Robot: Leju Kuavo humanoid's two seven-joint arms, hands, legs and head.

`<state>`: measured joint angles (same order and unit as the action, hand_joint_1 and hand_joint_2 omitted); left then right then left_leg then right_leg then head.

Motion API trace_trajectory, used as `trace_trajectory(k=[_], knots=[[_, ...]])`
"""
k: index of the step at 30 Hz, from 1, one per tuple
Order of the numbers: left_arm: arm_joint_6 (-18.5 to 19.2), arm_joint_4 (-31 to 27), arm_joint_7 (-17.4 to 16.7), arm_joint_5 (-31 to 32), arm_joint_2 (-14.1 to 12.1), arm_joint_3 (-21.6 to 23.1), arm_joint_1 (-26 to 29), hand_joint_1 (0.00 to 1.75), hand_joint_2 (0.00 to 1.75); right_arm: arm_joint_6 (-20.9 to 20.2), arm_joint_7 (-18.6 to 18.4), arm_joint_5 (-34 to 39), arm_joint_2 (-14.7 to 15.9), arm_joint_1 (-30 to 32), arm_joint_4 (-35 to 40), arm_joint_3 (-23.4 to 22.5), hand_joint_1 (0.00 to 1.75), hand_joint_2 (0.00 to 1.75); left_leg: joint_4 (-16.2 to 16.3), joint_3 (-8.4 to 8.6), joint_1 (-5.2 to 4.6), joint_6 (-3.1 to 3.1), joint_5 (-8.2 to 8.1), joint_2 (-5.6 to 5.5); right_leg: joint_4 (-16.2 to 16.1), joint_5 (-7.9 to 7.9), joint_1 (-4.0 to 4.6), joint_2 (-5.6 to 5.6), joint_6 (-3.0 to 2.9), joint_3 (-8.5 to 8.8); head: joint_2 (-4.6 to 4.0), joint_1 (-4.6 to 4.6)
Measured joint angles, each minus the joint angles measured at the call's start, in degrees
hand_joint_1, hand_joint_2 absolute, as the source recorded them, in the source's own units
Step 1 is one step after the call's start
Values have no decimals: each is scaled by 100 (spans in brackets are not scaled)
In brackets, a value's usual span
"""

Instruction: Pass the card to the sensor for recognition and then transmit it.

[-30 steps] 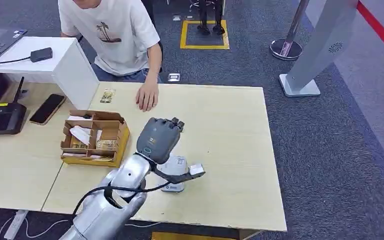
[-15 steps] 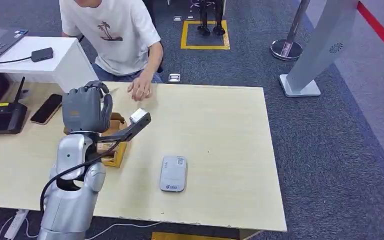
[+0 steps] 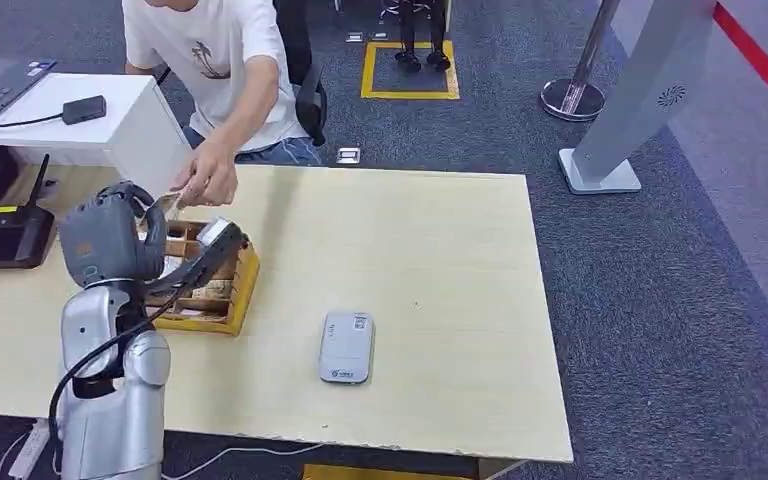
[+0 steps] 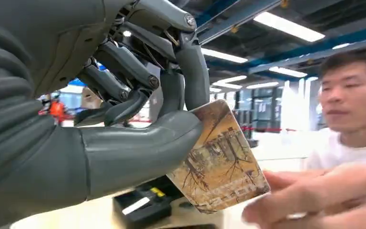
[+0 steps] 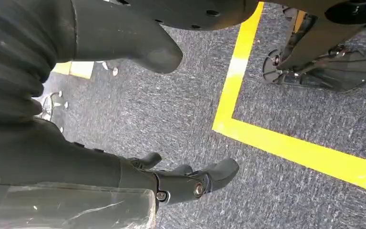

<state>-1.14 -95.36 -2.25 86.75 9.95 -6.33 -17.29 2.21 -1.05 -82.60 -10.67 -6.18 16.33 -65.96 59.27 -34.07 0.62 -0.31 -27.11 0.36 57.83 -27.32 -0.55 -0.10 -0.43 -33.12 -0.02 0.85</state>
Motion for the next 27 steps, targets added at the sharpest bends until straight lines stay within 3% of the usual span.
trace_trajectory(k=[11, 27], knots=[[70, -186, 184, -223, 238, -757, 293, 175, 175, -13, -11, 79, 0, -2, 0, -20, 0, 175, 0, -2, 0, 0, 0, -3, 0, -1, 0, -5, 1, 1, 0, 0], [197, -203, 295, -247, 262, -973, 320, 175, 175, -26, 0, 63, 0, -4, 0, -20, 0, 175, 0, -1, 0, 0, 0, -1, 0, 0, 0, -3, 0, 0, 0, 0]])
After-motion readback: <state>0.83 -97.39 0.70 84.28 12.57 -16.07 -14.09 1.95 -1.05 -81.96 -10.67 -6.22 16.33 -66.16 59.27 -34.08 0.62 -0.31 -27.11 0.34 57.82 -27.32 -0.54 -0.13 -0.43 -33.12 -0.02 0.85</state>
